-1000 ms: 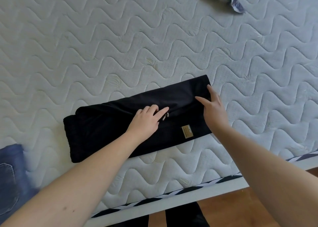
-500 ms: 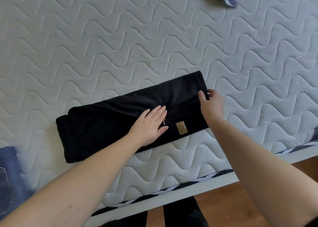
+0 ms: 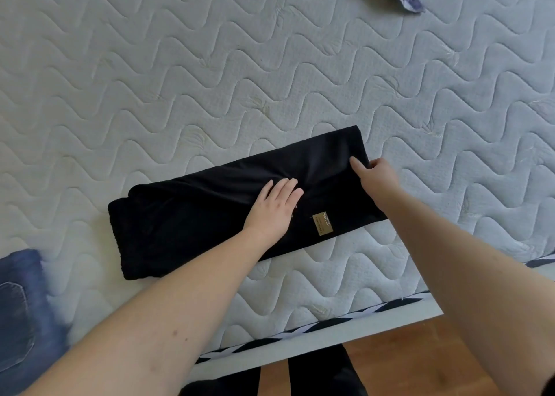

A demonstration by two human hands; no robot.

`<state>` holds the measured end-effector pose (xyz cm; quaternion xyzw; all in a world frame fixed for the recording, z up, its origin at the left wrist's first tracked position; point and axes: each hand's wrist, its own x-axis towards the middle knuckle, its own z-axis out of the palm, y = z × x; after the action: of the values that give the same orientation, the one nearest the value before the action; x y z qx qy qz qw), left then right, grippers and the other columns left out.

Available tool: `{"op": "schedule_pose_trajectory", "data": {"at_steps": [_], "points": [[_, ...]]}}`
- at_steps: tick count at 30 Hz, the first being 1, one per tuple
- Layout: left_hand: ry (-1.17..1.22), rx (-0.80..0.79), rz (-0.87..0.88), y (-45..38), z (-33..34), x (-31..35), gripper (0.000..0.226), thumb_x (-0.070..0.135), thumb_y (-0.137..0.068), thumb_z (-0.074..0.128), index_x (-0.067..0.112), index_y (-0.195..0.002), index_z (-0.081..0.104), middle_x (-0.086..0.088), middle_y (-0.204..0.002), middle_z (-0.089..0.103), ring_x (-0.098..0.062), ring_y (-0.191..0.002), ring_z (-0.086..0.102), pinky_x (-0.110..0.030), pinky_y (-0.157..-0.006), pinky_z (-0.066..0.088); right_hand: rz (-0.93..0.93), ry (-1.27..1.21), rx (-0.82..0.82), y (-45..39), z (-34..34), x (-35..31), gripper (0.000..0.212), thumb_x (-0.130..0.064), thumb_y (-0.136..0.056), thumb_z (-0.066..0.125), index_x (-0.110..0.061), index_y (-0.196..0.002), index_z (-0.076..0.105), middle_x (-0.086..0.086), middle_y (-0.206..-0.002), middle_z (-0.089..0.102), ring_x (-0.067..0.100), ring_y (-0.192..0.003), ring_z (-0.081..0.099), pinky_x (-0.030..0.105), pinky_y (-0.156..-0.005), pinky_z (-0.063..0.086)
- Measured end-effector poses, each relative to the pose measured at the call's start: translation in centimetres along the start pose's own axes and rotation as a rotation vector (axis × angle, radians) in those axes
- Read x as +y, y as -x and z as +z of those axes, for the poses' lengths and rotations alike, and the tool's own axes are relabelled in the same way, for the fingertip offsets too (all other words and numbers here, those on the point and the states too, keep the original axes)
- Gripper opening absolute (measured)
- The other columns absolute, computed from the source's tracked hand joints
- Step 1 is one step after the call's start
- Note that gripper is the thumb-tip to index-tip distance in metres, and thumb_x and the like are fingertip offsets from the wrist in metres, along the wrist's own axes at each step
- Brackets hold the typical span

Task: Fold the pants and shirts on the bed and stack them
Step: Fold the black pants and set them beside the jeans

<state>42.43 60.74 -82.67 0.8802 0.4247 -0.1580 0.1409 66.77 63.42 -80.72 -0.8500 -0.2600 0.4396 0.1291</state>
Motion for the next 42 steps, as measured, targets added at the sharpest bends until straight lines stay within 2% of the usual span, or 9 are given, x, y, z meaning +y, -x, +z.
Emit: {"op": "schedule_pose_trajectory", "data": {"at_steps": [6, 10, 15, 19, 23, 30, 35, 39, 42], "points": [[0.089, -0.007, 0.045, 0.1, -0.3, -0.6, 0.06, 0.01, -0.095, 0.036, 0.017, -0.152, 0.019, -0.005, -0.162, 0.008, -0.021, -0.15, 0.003, -0.041, -0.122, 0.003, -0.118, 0.051, -0.048, 1.5, -1.0, -1.6, 0.025, -0.043, -0.085, 0.064, -0.026, -0.094, 0.049, -0.001, -0.093, 0.061, 0.016, -0.08, 0.059, 0.031, -0.059, 0.044], [0.363, 0.031, 0.055, 0.2, -1.9, -1.4, 0.051, 0.005, -0.091, 0.042, 0.017, -0.141, 0.046, -0.001, -0.155, 0.03, -0.015, -0.146, 0.02, -0.036, -0.122, 0.009, -0.226, 0.056, -0.091, 5.0, -1.5, -3.9, 0.022, -0.045, -0.081, 0.063, -0.032, -0.095, 0.052, -0.005, -0.091, 0.063, 0.016, -0.081, 0.062, 0.036, -0.067, 0.052], [0.974, 0.218, -0.204, 2.4, -4.2, -2.8, 0.041, -0.001, -0.089, 0.039, 0.017, -0.114, 0.065, 0.006, -0.123, 0.058, -0.001, -0.115, 0.05, -0.004, -0.098, 0.028, -0.408, 0.096, -0.187, 10.6, 0.7, -6.3, 0.027, -0.036, -0.088, 0.059, -0.032, -0.114, 0.053, -0.018, -0.097, 0.06, 0.007, -0.09, 0.059, 0.03, -0.072, 0.046], [1.357, 0.307, -0.457, 5.6, -5.7, -4.7, 0.04, 0.003, -0.092, 0.037, 0.026, -0.105, 0.066, 0.01, -0.11, 0.065, 0.001, -0.104, 0.059, -0.019, -0.096, 0.044, -0.484, 0.238, -0.22, 14.6, 3.9, -8.3, 0.029, -0.034, -0.09, 0.057, -0.026, -0.116, 0.048, -0.014, -0.094, 0.057, 0.009, -0.082, 0.057, 0.037, -0.071, 0.051], [1.677, 0.304, -0.496, 9.0, -7.2, -7.0, 0.038, 0.007, -0.097, 0.034, 0.022, -0.114, 0.065, 0.005, -0.115, 0.069, -0.011, -0.104, 0.065, -0.034, -0.098, 0.05, -0.638, 0.357, -0.201, 18.0, 7.8, -10.7, 0.02, -0.03, -0.089, 0.059, -0.02, -0.096, 0.042, -0.009, -0.078, 0.051, 0.007, -0.068, 0.049, 0.027, -0.053, 0.034], [2.061, 0.21, -0.561, 15.2, -6.7, -12.1, 0.049, 0.051, -0.104, 0.022, 0.031, -0.125, 0.062, 0.004, -0.12, 0.069, -0.019, -0.11, 0.065, -0.042, -0.092, 0.054, -0.785, 0.359, -0.287, 22.5, 15.5, -14.1, 0.022, -0.029, -0.086, 0.063, -0.024, -0.093, 0.043, -0.013, -0.086, 0.049, 0.009, -0.075, 0.048, 0.022, -0.055, 0.031], [2.223, 0.262, -0.667, 19.5, -3.6, -15.9, 0.059, 0.06, -0.1, 0.016, 0.032, -0.126, 0.06, 0.003, -0.115, 0.07, -0.012, -0.087, 0.066, -0.027, -0.061, 0.053, -0.755, 0.321, -0.323, 24.2, 20.8, -15.3, 0.021, -0.027, -0.085, 0.063, -0.022, -0.09, 0.043, -0.007, -0.082, 0.052, 0.009, -0.069, 0.049, 0.026, -0.053, 0.03], [2.198, 0.262, -0.761, 21.6, -1.3, -18.0, 0.064, 0.065, -0.098, 0.011, 0.033, -0.122, 0.061, 0.005, -0.113, 0.07, -0.014, -0.088, 0.066, -0.029, -0.064, 0.053, -0.719, 0.371, -0.344, 24.8, 25.1, -15.4, 0.02, -0.027, -0.087, 0.06, -0.021, -0.095, 0.044, -0.001, -0.092, 0.056, 0.013, -0.073, 0.052, 0.027, -0.055, 0.033], [2.138, 0.245, -0.865, 22.4, 0.1, -18.8, 0.067, 0.067, -0.097, 0.011, 0.029, -0.125, 0.058, 0.001, -0.114, 0.069, -0.019, -0.091, 0.063, -0.035, -0.073, 0.051, -0.676, 0.468, -0.465, 24.4, 27.4, -14.9, 0.028, -0.029, -0.094, 0.055, -0.019, -0.12, 0.051, 0.002, -0.12, 0.057, 0.018, -0.099, 0.056, 0.027, -0.074, 0.04]]}}
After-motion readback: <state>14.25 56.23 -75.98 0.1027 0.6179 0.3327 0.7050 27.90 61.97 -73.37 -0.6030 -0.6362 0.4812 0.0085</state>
